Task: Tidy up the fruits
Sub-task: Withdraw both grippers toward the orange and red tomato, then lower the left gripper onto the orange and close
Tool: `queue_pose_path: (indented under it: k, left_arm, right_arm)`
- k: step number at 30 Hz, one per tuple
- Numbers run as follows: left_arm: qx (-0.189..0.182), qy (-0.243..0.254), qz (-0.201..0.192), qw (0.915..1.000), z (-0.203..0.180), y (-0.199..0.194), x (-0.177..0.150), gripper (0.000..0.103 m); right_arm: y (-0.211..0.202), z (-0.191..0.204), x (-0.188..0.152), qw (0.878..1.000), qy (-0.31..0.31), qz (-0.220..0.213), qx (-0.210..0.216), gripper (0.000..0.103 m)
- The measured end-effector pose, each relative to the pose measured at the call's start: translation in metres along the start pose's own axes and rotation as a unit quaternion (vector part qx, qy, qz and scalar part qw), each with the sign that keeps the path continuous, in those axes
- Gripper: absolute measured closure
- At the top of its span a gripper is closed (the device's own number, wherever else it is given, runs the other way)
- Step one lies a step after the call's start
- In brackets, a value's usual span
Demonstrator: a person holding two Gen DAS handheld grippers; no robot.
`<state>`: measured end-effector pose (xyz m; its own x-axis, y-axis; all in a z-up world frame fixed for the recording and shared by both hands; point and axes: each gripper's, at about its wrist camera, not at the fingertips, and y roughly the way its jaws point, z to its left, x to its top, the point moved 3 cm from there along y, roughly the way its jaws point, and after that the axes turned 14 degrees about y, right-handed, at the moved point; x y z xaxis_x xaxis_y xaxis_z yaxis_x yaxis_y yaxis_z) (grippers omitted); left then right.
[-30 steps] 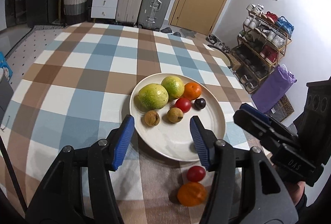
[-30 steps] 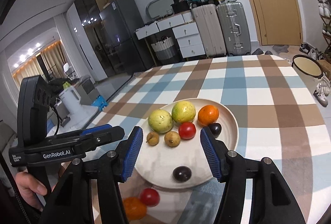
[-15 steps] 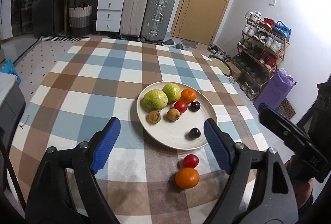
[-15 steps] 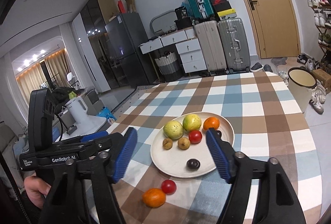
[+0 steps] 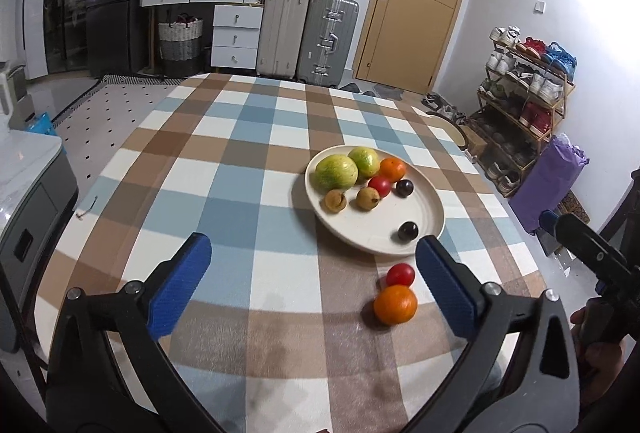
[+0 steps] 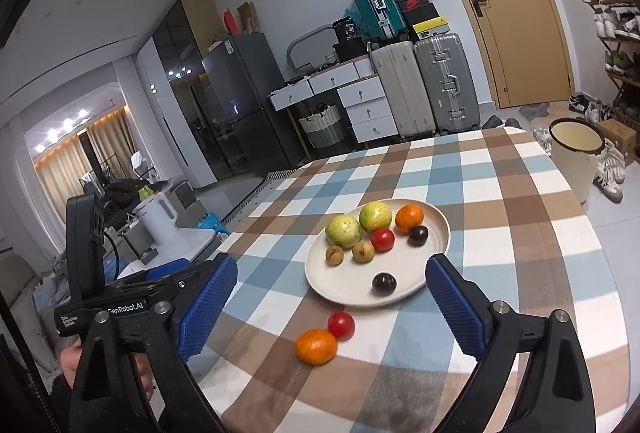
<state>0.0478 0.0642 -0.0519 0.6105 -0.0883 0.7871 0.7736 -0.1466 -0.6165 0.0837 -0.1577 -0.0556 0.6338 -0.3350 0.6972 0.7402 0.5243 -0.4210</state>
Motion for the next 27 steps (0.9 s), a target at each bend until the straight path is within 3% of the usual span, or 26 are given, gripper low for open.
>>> queue_pose_path:
  k: [7, 15, 27]
  left_arm:
    - [-0.012, -0.001, 0.022, 0.9997, -0.01, 0.003, -0.028, 0.001]
    - [-0.052, 0.014, 0.048, 0.9974, -0.035, 0.022, -0.046, 0.001]
    - [-0.055, 0.062, 0.093, 0.9922, -0.076, 0.062, -0.052, 0.001]
  right_arm:
    - [-0.009, -0.011, -0.019, 1.0, 0.013, 0.005, -0.006, 0.001]
    - [-0.01, -0.034, -0.039, 0.999, 0.036, 0.024, -0.023, 0.0]
    - [-0.017, -0.063, -0.056, 0.997, 0.058, 0.031, -0.033, 0.0]
